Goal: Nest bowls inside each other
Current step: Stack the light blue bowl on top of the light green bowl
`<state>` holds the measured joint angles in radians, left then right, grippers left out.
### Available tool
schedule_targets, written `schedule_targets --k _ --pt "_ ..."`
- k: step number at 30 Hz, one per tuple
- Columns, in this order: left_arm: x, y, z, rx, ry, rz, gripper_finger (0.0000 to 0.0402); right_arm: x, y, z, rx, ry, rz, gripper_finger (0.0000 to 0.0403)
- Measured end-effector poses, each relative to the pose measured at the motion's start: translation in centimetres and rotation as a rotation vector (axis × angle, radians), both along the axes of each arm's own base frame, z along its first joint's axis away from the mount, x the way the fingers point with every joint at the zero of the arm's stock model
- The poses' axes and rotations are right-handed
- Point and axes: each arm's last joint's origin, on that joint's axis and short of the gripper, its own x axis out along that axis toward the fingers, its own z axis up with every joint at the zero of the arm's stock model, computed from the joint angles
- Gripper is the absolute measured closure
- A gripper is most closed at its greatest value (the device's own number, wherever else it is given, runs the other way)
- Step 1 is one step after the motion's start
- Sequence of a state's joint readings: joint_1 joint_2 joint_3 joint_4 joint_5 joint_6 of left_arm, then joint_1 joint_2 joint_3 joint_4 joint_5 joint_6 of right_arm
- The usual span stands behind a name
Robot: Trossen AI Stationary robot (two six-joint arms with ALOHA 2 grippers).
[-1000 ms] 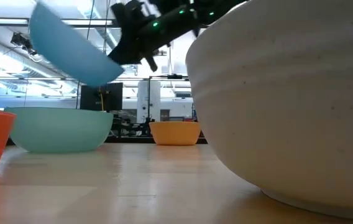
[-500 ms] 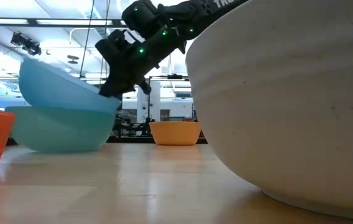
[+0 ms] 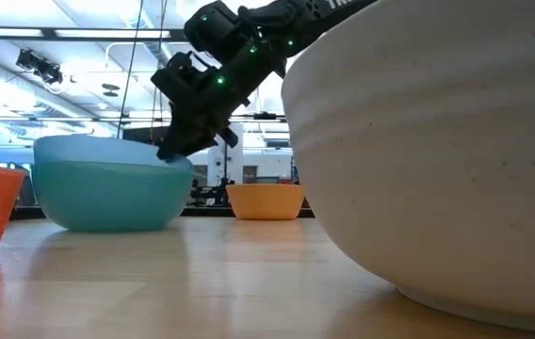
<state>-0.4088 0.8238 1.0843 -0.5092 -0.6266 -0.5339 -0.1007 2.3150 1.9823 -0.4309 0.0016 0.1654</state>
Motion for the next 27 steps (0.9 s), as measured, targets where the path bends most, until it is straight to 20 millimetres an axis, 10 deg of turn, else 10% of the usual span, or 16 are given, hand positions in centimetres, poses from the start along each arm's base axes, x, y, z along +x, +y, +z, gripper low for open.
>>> schedule_targets --k 11,17,27 --pt "0.0 0.0 -0.1 0.002 0.009 0.000 0.0089 -1.1 2.7 3.8 -0.134 -0.028 0.032 0.0303" --pt "-0.1 0.1 0.1 0.008 -0.005 0.001 0.0089 0.3 4.2 7.0 -0.089 -0.353 0.135 0.0304" --pt "-1.3 0.6 0.5 0.020 -0.029 0.021 0.0089 0.5 0.8 7.7 0.035 -0.463 0.011 0.0305"
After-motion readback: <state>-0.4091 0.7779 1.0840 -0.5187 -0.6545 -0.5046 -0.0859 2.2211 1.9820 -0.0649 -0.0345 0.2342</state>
